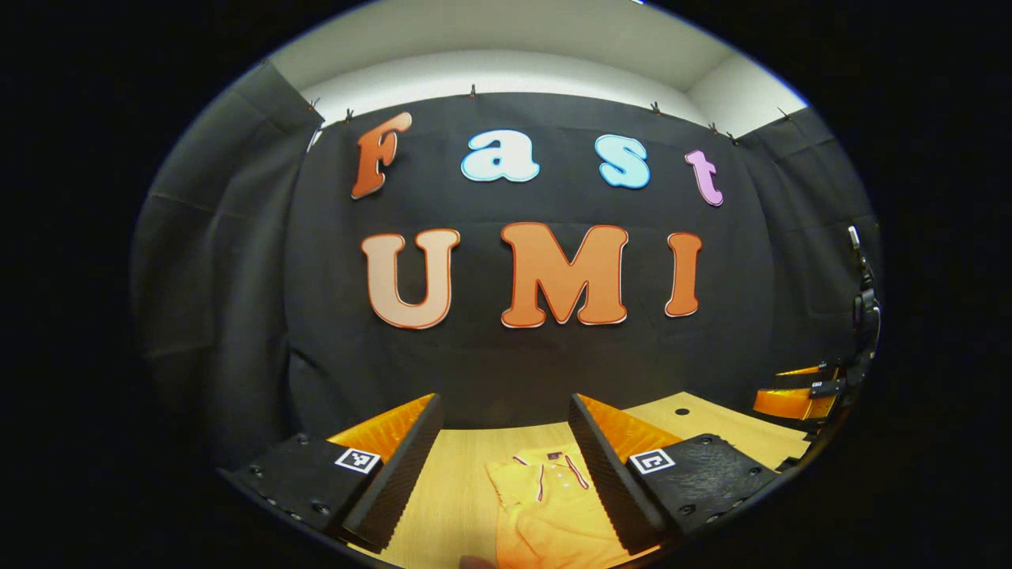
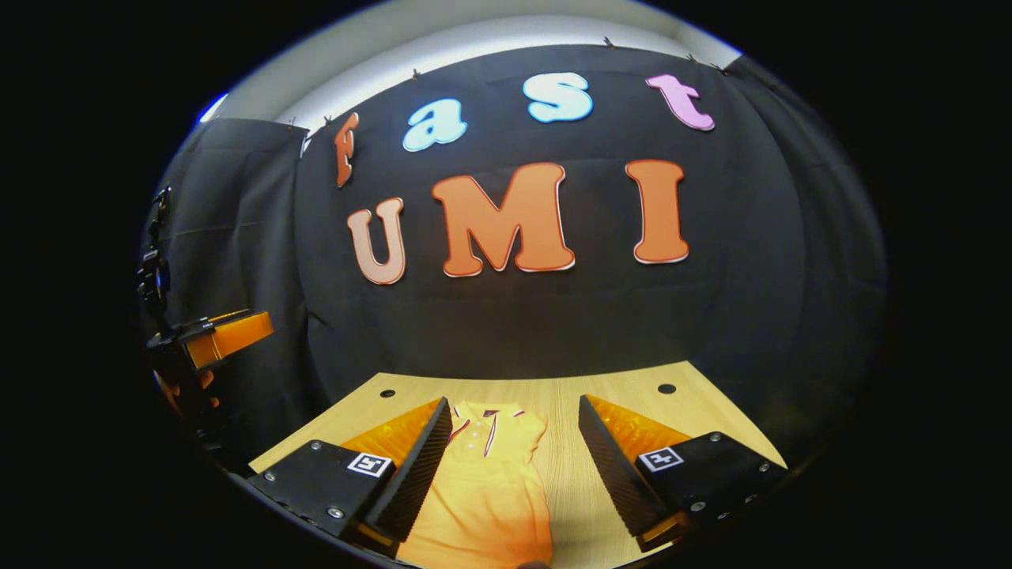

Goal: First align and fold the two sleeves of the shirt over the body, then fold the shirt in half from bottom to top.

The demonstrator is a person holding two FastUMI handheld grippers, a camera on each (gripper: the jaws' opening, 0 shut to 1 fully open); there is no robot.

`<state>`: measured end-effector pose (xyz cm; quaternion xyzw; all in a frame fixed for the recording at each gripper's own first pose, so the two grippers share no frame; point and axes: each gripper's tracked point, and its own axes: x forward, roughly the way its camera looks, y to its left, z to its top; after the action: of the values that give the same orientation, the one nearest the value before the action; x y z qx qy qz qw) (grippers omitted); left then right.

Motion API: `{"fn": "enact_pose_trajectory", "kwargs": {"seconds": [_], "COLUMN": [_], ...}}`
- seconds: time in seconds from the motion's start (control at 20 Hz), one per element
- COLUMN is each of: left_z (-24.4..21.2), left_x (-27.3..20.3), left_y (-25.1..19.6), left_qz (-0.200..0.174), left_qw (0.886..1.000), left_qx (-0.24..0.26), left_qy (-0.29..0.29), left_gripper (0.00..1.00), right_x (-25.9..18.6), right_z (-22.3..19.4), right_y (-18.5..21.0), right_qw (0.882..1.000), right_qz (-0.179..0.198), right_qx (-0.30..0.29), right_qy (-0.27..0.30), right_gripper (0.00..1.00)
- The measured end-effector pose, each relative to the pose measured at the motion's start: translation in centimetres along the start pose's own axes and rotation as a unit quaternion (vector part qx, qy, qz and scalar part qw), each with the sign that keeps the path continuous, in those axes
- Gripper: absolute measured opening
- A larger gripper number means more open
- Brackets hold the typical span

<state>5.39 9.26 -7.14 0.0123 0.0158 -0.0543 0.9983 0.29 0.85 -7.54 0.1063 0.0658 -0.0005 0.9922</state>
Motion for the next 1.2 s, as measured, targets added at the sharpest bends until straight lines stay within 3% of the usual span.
{"fn": "enact_pose_trajectory", "kwargs": {"seconds": [0.15,0.25,0.45,0.65,0.8,0.95,1.05,1.2], "left_z": [0.9,1.2,-4.4,-11.3,-17.7,-23.8,-26.9,-30.6], "left_x": [-5.4,-7.3,-7.0,-7.5,-8.4,-9.0,-9.5,-9.6], "left_y": [0.3,-0.3,-0.3,1.5,1.6,0.9,0.5,-0.4], "left_qz": [0.053,0.058,0.059,0.064,0.054,0.033,0.029,0.014], "left_qw": [0.997,0.995,0.998,0.994,0.982,0.962,0.947,0.923], "left_qx": [-0.006,0.0,0.005,0.002,0.008,0.005,-0.004,-0.025], "left_qy": [-0.049,-0.077,-0.01,0.092,0.18,0.273,0.321,0.385], "left_gripper": [0.99,0.98,0.98,0.97,0.98,0.99,0.99,0.99], "right_x": [-3.2,-4.0,-4.3,-4.8,-5.9,-6.6,-8.3,-9.6], "right_z": [2.2,1.3,-4.2,-11.2,-16.4,-20.8,-24.7,-28.1], "right_y": [0.7,1.3,1.3,1.4,0.8,-0.2,-0.5,-0.2], "right_qw": [0.997,0.997,0.999,0.994,0.981,0.965,0.94,0.913], "right_qz": [0.012,0.018,0.021,0.031,0.025,0.003,-0.002,-0.01], "right_qx": [-0.003,-0.013,-0.043,-0.012,0.025,0.035,0.042,0.069], "right_qy": [-0.074,-0.075,-0.012,0.103,0.193,0.261,0.34,0.402], "right_gripper": [0.97,0.97,0.97,0.98,0.98,0.98,0.98,0.99]}}
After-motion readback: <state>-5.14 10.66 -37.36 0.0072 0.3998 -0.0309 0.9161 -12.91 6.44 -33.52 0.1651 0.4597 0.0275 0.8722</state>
